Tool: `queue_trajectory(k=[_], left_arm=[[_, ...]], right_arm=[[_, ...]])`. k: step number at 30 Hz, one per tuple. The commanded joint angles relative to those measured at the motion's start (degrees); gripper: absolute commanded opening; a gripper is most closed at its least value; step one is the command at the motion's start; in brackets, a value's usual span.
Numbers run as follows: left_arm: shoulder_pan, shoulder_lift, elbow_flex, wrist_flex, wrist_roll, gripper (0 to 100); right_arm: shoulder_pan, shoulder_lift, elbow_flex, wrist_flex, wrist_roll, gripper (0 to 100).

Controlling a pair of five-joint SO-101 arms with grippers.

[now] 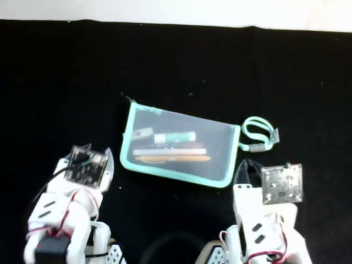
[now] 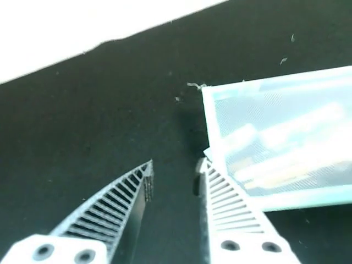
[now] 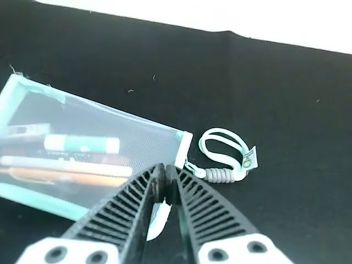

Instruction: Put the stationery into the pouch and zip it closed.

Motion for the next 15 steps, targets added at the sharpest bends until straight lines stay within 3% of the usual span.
queue_trajectory(k=[1, 6, 10, 15], left_arm=[[0.92, 0.22, -6.55, 2.46, 0.44, 16], [0.92, 0.40, -9.98, 2.37, 0.44, 16], [0.75, 7.16, -13.32, 2.20, 0.44, 16], [0.66, 25.45, -19.38, 2.37, 0.44, 16]], right_arm=[[0.04, 9.80, -12.09, 3.03, -1.23, 12.8], [0.04, 24.31, -26.51, 9.98, -3.16, 30.3], [0.04, 34.15, -35.38, 12.00, -2.90, 31.1], [0.04, 43.82, -42.77, 11.74, -2.90, 31.2]])
